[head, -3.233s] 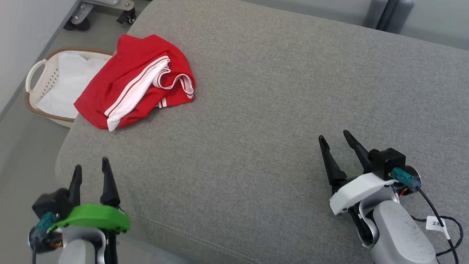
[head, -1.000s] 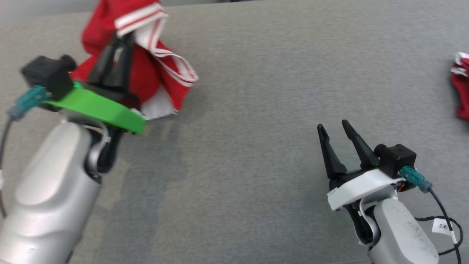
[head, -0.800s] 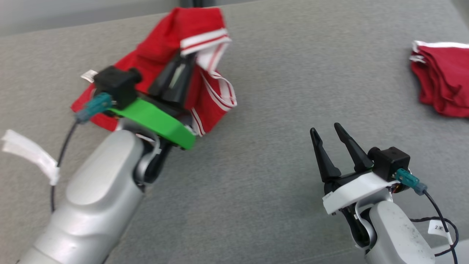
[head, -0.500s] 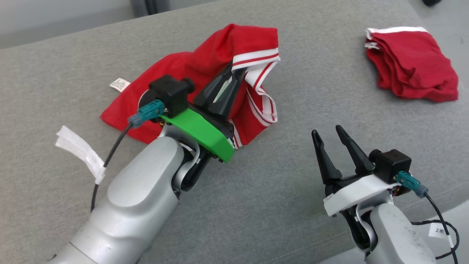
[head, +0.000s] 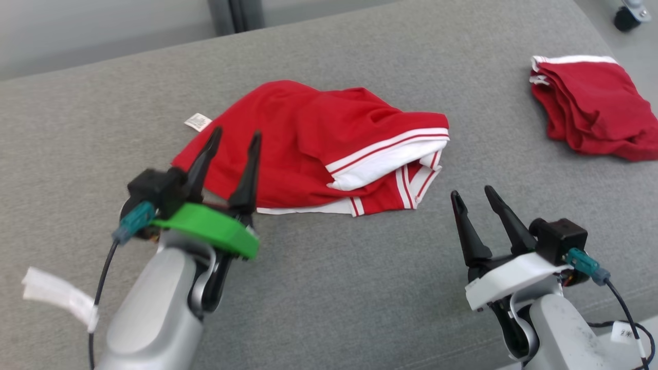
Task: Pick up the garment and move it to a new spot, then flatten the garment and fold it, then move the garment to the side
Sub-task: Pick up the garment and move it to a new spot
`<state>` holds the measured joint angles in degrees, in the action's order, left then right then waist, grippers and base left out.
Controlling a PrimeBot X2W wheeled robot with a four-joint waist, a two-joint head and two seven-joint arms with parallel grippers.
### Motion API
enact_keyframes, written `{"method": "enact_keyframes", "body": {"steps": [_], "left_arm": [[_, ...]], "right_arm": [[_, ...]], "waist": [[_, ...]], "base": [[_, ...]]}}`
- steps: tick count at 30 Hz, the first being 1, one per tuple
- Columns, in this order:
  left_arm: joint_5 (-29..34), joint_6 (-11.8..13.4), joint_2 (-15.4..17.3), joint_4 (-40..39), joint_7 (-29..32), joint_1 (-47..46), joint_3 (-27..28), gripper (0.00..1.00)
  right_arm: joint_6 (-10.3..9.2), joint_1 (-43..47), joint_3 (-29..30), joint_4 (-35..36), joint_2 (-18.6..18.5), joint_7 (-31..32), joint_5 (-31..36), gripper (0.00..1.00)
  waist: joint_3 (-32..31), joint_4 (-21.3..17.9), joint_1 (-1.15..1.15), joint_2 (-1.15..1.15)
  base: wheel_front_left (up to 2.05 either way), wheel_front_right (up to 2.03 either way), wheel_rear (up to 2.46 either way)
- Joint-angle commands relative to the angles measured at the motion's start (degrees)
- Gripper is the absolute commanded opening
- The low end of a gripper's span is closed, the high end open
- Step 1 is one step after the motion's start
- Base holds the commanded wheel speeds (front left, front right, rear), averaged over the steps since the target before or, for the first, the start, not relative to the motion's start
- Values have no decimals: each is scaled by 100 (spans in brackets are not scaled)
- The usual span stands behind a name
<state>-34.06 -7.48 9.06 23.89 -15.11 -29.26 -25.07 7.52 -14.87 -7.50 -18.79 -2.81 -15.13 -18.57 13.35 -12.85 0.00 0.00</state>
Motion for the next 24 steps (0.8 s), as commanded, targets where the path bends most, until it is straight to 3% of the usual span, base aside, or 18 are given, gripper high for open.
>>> {"method": "enact_keyframes", "body": {"steps": [1,9,18,24], "left_arm": [[205,0,79,-61,-3,258,143,100],[764,0,25,-186,-3,1341,1065,100],[1234,0,-267,-497,-2,2594,1972,100],[1433,0,-457,-628,-2,3243,2227,100]], "right_arm": [[-7,118,44,-36,-20,-1,50,100],[-7,367,234,-143,-20,-2,156,100],[-7,789,287,-277,-20,-1,150,100],[-7,975,329,-303,-21,-2,135,100]], "waist": [[-285,296,0,0],[-650,660,0,0],[-1034,915,0,0],[-1097,1025,0,0]], "base": [[0,0,0],[0,0,0],[0,0,0],[0,0,0]]}}
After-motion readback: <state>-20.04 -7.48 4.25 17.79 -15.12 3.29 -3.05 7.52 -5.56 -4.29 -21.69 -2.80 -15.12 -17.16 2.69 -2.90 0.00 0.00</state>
